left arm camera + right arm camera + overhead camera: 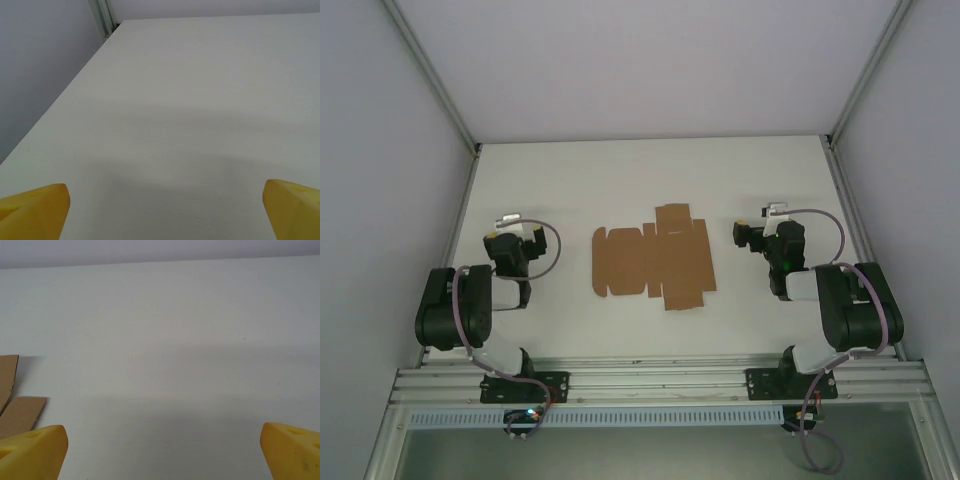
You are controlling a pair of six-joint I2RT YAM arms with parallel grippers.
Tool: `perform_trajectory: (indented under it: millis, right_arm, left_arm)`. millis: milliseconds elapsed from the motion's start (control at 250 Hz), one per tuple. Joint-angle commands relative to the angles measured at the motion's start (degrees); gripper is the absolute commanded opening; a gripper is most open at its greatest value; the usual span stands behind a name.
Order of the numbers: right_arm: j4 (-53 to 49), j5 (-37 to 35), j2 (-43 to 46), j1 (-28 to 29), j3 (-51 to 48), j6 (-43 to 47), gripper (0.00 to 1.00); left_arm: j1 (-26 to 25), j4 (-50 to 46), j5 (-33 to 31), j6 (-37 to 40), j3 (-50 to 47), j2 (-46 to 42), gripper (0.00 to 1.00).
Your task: Assemble paper box
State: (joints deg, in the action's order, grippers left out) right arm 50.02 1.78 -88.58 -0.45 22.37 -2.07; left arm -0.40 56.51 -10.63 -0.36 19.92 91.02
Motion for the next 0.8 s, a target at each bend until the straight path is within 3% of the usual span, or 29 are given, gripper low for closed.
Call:
perform_trajectory:
  millis: [0, 795]
  right_arm:
    - [1.45, 0.33, 0.08, -0.08, 0.74, 0.20, 1.00]
    - [1.17, 0.88, -0.02, -0.35, 0.92, -0.04, 1.00]
  left_arm:
    - [-0.45, -0.28, 0.78, 0.39, 1.19, -1.02, 1.00]
    - [-0.06, -0.82, 1.51, 0.30, 1.48, -1.11, 1.00]
